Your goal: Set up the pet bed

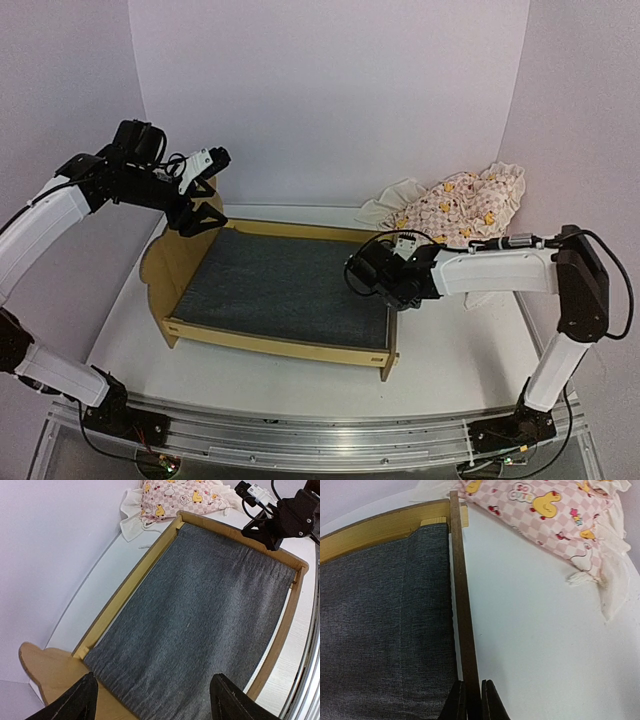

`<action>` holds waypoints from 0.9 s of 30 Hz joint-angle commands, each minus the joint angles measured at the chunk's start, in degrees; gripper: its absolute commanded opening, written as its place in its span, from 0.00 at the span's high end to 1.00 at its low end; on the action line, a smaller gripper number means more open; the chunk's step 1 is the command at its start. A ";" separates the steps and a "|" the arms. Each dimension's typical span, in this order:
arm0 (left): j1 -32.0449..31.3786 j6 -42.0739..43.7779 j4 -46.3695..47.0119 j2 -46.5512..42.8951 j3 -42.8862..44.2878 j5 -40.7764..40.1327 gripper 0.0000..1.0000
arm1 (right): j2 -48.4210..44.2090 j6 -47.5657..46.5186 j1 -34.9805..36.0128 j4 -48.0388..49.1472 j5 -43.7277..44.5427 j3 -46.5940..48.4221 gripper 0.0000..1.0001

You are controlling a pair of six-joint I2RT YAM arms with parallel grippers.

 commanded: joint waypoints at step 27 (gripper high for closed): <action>20.47 -20.18 3.72 14.12 20.60 -0.20 0.20 | 8.28 -44.37 -36.78 -10.56 -33.29 28.79 0.07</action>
